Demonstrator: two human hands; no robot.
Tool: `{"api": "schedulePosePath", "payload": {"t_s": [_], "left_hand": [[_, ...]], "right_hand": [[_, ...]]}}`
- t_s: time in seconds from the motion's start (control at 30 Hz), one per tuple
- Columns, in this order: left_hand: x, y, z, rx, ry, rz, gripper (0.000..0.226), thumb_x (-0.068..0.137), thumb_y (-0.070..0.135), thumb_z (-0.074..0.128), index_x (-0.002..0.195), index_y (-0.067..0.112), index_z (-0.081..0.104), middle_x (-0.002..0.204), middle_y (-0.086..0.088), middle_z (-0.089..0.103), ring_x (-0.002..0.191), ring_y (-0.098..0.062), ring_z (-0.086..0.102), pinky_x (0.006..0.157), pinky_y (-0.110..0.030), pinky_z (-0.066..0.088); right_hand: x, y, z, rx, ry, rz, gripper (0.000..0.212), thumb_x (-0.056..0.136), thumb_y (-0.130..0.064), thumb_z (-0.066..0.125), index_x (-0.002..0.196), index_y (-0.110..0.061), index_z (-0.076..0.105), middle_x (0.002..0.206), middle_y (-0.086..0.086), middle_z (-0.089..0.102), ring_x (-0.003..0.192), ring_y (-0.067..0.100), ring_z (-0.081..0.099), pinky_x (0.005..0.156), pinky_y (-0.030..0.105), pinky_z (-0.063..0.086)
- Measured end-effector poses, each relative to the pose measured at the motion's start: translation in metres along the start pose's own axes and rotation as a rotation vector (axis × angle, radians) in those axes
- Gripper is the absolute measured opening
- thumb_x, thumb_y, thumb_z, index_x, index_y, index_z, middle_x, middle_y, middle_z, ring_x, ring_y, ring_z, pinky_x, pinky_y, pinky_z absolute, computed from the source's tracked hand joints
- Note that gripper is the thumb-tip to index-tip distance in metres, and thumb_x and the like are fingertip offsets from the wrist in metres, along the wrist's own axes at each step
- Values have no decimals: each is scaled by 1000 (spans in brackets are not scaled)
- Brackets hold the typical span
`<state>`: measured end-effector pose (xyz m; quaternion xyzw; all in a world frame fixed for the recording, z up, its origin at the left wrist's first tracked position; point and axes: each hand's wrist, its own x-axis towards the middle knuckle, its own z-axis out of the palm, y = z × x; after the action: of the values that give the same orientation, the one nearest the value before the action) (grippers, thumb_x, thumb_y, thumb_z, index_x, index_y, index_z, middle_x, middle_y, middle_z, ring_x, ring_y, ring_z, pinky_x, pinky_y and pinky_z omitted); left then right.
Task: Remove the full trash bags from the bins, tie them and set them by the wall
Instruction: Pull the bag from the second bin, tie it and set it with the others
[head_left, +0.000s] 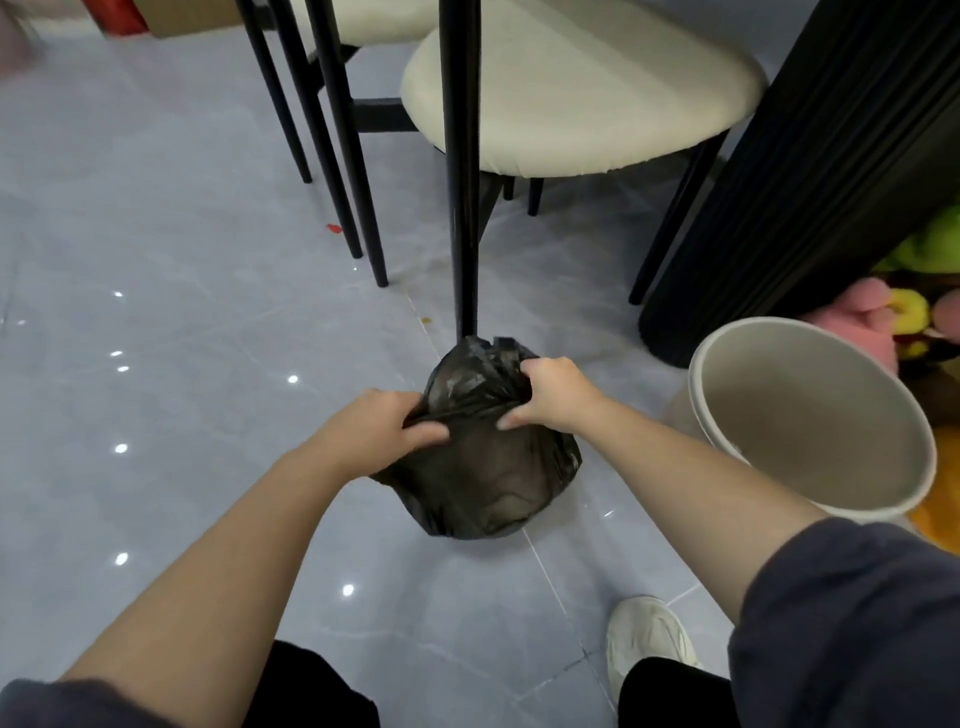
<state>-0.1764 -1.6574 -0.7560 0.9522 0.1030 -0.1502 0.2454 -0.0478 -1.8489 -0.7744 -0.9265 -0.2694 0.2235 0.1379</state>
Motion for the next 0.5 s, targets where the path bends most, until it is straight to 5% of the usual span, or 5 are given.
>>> {"api": "schedulePosePath", "payload": {"t_s": [0.07,0.17,0.3,0.5], "left_hand": [[-3,0,-2,56,-141,15,35,75,55,68,89,23,64,79,6,64,78,-14,61,69,-32,53],[3,1,-1,246,-72,12,27,86,44,60,90,17,65,77,1,61,79,-20,58,67,-32,49],[8,-2,3,-58,138,-55,23,92,28,52,70,25,55,70,-1,57,74,-27,59,61,-30,44],[18,-6,8,-630,241,-234,18,94,12,44,92,9,62,70,-13,57,52,-24,50,37,-23,39]], "right_hand": [[-3,4,-1,-233,-22,6,42,74,-38,77,98,-6,62,102,14,66,98,33,61,78,37,48],[-3,13,0,-281,55,23,18,86,-25,63,91,-8,58,109,12,58,105,31,53,83,38,44],[7,29,0,244,40,122,19,77,-16,63,76,2,55,84,21,61,87,35,61,67,36,48],[-3,20,-6,826,3,115,18,83,-8,68,97,-5,58,85,5,62,75,14,58,68,23,46]]}}
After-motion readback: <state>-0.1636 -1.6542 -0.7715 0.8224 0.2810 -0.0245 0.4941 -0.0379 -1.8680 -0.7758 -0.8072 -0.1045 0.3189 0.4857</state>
